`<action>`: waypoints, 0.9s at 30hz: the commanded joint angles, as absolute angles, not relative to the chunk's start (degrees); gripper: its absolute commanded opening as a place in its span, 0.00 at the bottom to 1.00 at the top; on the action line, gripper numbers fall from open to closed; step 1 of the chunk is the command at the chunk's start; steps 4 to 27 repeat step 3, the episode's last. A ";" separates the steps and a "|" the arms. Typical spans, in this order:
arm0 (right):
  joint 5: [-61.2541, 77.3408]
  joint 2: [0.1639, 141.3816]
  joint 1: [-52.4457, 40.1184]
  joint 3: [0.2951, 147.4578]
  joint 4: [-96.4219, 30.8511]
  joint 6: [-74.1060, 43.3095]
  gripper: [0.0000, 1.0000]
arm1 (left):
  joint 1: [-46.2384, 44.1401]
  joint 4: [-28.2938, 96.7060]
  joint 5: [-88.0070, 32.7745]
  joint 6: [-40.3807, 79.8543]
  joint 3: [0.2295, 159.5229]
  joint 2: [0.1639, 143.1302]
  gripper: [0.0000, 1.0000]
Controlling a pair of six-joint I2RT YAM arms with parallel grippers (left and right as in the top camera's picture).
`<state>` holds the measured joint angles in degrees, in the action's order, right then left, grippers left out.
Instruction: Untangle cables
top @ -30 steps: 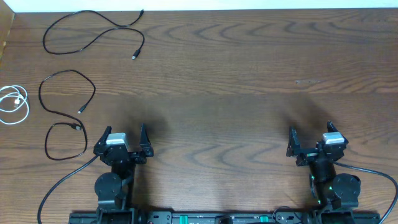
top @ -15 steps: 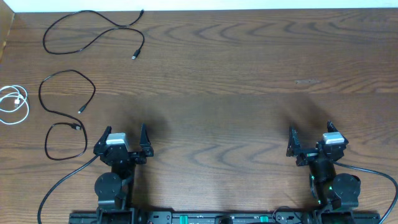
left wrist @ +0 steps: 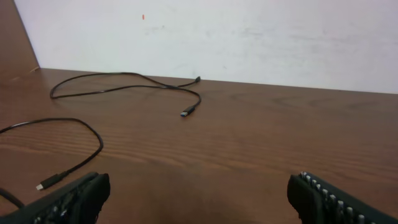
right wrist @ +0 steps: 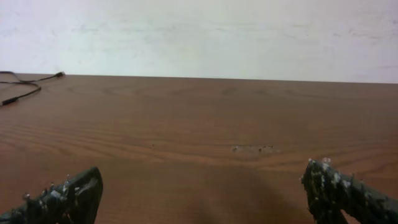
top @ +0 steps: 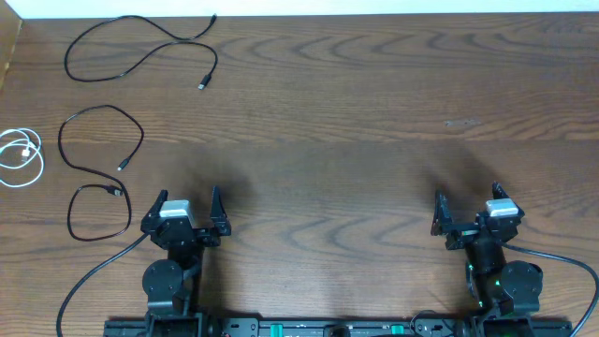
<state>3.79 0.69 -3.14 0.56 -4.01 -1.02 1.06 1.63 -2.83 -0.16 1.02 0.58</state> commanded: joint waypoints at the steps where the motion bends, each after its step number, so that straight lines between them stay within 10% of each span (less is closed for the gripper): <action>1: 3.16 0.34 -2.61 0.32 -4.10 -1.63 0.99 | 0.82 4.08 -1.45 0.03 0.23 0.27 0.96; 27: 3.16 0.34 -2.61 0.32 -4.10 -1.63 0.99 | 0.82 4.08 -1.45 0.05 0.23 0.27 0.96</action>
